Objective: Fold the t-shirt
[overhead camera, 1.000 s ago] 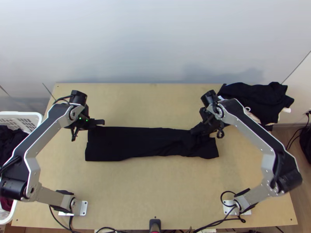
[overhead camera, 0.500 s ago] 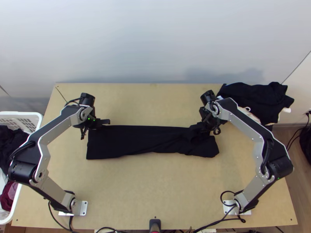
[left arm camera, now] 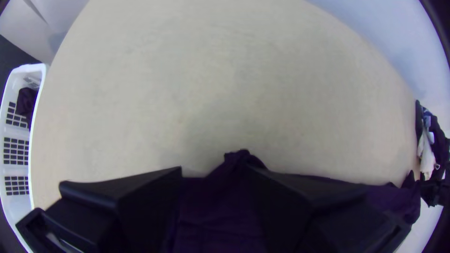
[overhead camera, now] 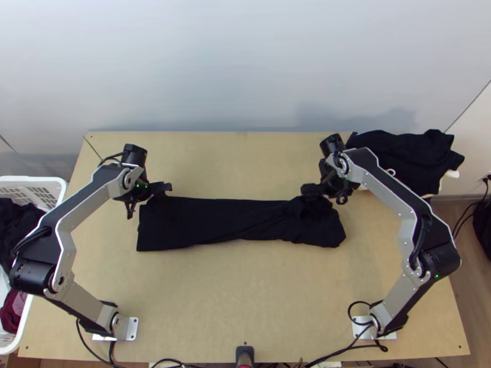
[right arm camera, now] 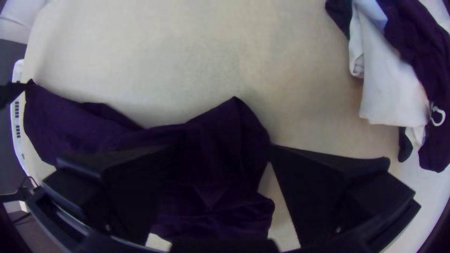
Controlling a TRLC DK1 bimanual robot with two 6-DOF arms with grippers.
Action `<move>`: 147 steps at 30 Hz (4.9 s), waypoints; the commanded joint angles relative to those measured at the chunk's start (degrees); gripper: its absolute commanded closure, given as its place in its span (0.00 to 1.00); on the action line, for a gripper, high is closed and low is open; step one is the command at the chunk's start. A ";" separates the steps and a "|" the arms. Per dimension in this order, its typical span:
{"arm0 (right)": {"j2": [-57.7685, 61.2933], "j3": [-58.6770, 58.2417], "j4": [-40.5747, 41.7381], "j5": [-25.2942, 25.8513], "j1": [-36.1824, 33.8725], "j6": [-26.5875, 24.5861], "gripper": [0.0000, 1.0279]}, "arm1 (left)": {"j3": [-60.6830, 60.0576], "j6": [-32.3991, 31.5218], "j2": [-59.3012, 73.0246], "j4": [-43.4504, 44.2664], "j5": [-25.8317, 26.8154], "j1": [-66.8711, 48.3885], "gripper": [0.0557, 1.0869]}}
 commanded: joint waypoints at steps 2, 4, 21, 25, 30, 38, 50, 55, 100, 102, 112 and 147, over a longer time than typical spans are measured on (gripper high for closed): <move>-4.16 5.64 -2.19 0.34 0.13 4.57 0.04 | 2.82 -0.80 -3.16 -11.32 -0.05 1.25 0.05; -5.83 7.40 -2.28 0.34 0.39 5.09 0.04 | 0.98 0.00 -5.98 -11.40 -0.05 2.74 0.05; -10.75 12.32 -12.65 0.34 15.16 6.59 0.04 | -10.01 2.81 -8.79 -5.52 -1.72 3.36 0.05; -10.84 10.56 -12.65 0.34 17.62 6.59 0.04 | -10.36 3.07 -7.65 -3.85 -1.64 3.27 0.06; -9.69 7.92 -12.65 0.34 19.46 6.59 0.04 | -9.75 2.98 -5.01 -3.14 -1.64 2.31 0.08; -8.90 7.40 -12.65 0.34 19.20 6.85 0.04 | -9.84 2.98 -2.02 -3.23 -1.64 0.11 0.08; -8.99 7.04 -12.65 0.34 19.37 6.94 0.04 | -11.59 2.90 -0.88 1.95 -0.76 -2.79 0.42; -9.69 6.96 -12.65 0.34 19.46 7.03 0.04 | -13.44 2.63 -0.97 4.68 -0.85 -2.79 0.62; 5.42 -1.31 1.41 -2.04 18.67 7.56 0.04 | 28.75 -2.82 -0.88 -11.40 4.43 -23.18 0.96; 1.20 -0.08 -0.08 -2.92 15.33 7.64 0.04 | 30.33 -2.82 0.09 -11.93 4.43 -24.41 0.96; -10.13 11.17 -12.92 -11.09 5.14 4.83 0.04 | 36.92 -3.26 4.22 -12.81 4.43 -29.16 0.96; -18.75 12.41 -18.72 -9.95 -12.88 9.31 0.04 | 58.98 -5.54 33.05 15.23 -5.42 -52.10 0.96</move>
